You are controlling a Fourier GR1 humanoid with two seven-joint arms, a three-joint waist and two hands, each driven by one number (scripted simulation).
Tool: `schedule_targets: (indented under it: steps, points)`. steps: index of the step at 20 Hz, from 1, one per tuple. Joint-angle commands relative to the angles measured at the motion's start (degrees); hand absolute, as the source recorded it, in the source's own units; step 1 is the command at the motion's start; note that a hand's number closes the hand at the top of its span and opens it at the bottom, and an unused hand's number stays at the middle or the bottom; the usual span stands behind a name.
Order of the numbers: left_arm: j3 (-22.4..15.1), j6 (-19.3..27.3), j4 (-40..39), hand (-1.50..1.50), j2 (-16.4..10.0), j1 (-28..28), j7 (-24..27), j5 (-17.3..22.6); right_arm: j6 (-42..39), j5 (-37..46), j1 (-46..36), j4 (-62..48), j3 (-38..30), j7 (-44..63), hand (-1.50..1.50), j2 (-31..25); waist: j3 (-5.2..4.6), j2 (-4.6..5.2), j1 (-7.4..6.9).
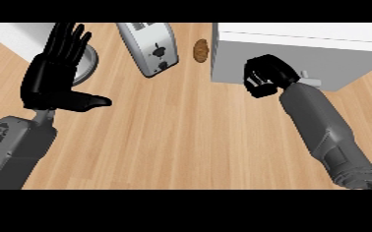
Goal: Pick up the cup, place it into the drawer and close the drawer
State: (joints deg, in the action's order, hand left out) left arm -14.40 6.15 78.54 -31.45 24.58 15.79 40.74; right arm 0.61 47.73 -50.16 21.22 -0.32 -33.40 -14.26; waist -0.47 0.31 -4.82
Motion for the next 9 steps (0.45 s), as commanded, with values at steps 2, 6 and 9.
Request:
schedule_targets:
  steps: [2, 6, 9]
  points:
    - [-0.7, -1.4, 0.9, -1.5, 0.2, -1.7, 0.5, -0.1, 2.1, -2.9, -5.0, -4.0, -5.9, 5.3, 1.5, -5.4, 0.73, 2.53, -2.51]
    - [0.1, -1.1, 0.7, -1.5, 0.5, -0.3, -0.1, 0.3, 1.3, -3.4, -4.5, -4.1, -6.4, 2.8, 1.5, -6.4, 0.75, 2.56, -2.1]
    - [-1.1, -1.3, -0.8, -1.5, 1.7, -1.1, 1.4, -0.9, 1.5, -3.1, -5.2, -3.9, -6.2, 3.3, 1.5, -5.8, 0.67, 2.98, -2.22]
